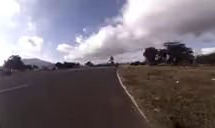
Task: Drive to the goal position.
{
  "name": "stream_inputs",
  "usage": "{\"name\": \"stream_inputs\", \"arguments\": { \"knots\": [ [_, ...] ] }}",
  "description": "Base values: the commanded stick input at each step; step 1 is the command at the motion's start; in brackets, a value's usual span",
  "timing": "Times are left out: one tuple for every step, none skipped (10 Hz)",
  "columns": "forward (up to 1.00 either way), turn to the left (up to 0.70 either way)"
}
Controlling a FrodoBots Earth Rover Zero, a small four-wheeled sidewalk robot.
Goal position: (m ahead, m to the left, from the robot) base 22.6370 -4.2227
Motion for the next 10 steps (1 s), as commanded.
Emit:
{"name": "stream_inputs", "arguments": {
  "knots": [
    [0.87, -0.02],
    [0.87, -0.08],
    [0.87, -0.33],
    [0.89, -0.34],
    [0.88, -0.34],
    [0.87, -0.33],
    [0.88, -0.34],
    [0.9, -0.35],
    [0.87, -0.28],
    [0.87, -0.11]
  ]
}}
